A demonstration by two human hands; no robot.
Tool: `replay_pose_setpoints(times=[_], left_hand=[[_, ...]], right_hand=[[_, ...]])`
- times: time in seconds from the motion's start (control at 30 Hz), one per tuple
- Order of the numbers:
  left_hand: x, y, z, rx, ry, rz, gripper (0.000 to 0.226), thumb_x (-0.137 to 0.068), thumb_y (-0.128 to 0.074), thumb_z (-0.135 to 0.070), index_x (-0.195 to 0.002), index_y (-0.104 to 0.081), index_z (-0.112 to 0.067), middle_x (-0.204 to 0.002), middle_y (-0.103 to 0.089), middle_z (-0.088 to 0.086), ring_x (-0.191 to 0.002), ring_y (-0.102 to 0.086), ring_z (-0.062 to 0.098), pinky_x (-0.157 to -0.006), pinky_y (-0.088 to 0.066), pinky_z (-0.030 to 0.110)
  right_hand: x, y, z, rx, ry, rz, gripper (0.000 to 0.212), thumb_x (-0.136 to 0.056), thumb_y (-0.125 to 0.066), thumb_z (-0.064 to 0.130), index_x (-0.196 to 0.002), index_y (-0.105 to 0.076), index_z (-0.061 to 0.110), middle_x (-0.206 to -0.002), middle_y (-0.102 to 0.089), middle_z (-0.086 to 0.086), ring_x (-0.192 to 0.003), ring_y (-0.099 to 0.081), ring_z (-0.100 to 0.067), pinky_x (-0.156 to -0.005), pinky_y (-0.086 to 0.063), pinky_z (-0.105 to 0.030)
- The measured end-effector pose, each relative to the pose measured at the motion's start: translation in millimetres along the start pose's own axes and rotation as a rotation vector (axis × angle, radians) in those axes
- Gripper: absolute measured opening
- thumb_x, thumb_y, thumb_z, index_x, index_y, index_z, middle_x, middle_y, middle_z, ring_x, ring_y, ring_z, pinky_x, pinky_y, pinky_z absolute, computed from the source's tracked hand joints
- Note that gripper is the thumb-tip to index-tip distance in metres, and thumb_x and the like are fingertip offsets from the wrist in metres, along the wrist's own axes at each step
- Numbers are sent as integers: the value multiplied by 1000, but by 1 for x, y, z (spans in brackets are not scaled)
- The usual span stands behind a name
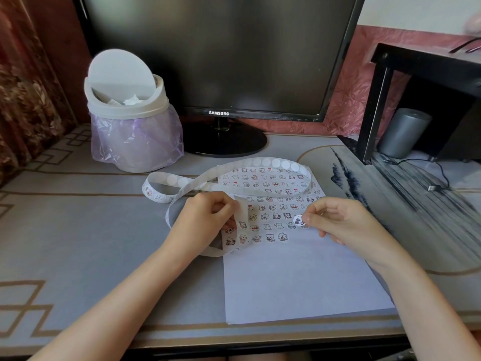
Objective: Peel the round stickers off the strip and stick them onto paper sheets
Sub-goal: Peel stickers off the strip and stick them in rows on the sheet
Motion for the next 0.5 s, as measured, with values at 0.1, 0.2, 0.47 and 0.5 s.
replay_pose_setpoints(times=[0.1,0.2,0.47,0.5], left_hand=[[0,0,0,-6,-1,4,20,-92,-57,-16,-76,-68,-12,-68,-72,-2,-66,-69,11,-79,-56,34],[0,0,0,0,-3,9,21,-92,-57,-17,-74,-68,-15,-67,-72,-4,-67,-69,11,-80,-56,37],[0,-1,0,-2,-8,13,23,-92,-57,-18,-71,-67,-19,-66,-72,-6,-67,-69,11,-80,-56,37],[0,-1,0,-3,-9,13,23,-92,-57,-18,-71,-67,-20,-66,-72,-6,-67,-69,11,-80,-57,37]], right_hand=[[1,-3,0,4,-13,28,6,-81,-72,12,-76,-70,12,-73,-67,-4,-53,-49,-9,-44,-32,-9],[2,-6,-1,18,-55,63,4,-80,-72,11,-78,-70,8,-66,-65,-7,-54,-49,-12,-43,-32,-10],[-1,-13,-3,120,-170,119,5,-79,-73,10,-77,-69,11,-56,-63,6,-46,-42,-6,-42,-31,-11],[-2,-13,-2,124,-173,118,5,-79,-73,10,-76,-69,11,-56,-64,6,-46,-41,-7,-42,-31,-11]])
Point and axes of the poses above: each hand's wrist, its own x-axis away from the middle knuckle, its own y-axis out of the back of the hand, z = x × y, the point moved 7 cm from there along -x, towards the middle knuckle
